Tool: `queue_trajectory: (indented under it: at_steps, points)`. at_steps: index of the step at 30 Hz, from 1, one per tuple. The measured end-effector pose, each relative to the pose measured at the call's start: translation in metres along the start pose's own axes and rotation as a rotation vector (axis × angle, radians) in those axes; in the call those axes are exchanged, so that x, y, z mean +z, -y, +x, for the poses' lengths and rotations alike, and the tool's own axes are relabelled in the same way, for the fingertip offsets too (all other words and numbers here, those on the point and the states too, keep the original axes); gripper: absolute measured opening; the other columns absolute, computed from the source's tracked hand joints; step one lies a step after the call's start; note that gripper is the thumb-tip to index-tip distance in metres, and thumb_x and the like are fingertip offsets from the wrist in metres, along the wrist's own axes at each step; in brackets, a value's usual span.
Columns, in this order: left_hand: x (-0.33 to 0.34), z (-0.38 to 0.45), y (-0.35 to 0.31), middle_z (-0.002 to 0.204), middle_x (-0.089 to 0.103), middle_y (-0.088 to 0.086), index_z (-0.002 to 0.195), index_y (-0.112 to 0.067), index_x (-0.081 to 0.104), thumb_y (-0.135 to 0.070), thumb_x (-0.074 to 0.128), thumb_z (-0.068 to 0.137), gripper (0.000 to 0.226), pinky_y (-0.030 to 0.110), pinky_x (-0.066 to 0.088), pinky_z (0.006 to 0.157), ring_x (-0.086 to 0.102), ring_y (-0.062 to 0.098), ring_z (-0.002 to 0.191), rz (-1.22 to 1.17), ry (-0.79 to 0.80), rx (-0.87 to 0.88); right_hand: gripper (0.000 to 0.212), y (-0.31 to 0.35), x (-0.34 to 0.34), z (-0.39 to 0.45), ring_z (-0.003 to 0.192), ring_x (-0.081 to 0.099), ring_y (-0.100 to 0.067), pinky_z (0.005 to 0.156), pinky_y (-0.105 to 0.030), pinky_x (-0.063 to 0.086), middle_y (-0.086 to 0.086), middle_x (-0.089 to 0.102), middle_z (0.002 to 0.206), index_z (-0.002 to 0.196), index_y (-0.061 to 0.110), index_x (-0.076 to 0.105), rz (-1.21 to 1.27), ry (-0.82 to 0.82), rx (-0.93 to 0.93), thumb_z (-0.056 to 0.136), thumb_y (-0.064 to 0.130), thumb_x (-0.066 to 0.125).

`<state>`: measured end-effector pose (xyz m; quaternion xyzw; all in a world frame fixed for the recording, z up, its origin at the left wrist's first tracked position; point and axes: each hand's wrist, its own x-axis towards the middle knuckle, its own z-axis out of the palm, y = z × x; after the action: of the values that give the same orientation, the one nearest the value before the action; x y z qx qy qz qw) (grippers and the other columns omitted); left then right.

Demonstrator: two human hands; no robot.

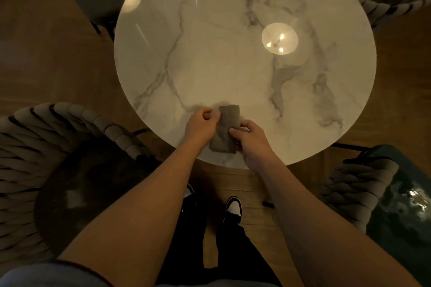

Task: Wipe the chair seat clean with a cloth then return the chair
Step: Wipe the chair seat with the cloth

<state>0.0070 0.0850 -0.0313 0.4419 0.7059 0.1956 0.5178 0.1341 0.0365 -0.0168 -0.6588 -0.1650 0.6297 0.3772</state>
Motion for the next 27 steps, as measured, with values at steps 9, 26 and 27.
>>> queue_trajectory:
  at_steps: [9,26,27]
  points:
    - [-0.01,-0.054,0.024,0.114,0.069,0.013,0.115,-0.009,0.065,-0.028,0.066,0.09,0.032,0.055,0.049,0.097,0.063,0.033,0.111,-0.644,0.256,-0.231,0.028,-0.001,-0.01,-0.035,0.104,0.068,-0.026,0.078,-0.034,0.059,-0.013,0.07,0.114,0.119,0.014,0.063,0.018,0.209,-0.001,0.097,-0.004,0.058]
    - [-0.04,-0.195,0.157,0.111,0.071,0.012,0.124,-0.014,0.059,-0.02,0.056,0.097,0.027,0.043,0.055,0.086,0.068,0.028,0.101,-1.015,-0.034,-0.331,0.009,-0.123,0.042,-0.097,0.105,0.068,-0.028,0.095,-0.047,0.057,-0.006,0.074,0.106,0.097,0.023,0.073,-0.517,0.388,0.017,0.091,0.029,0.075]
    - [-0.044,-0.204,0.166,0.111,0.071,0.011,0.122,-0.016,0.059,-0.02,0.056,0.097,0.026,0.043,0.056,0.087,0.068,0.027,0.101,-1.011,-0.064,-0.34,0.01,-0.132,0.047,-0.103,0.106,0.068,-0.024,0.095,-0.047,0.057,-0.003,0.073,0.107,0.099,0.025,0.073,-0.555,0.401,0.019,0.092,0.032,0.074]
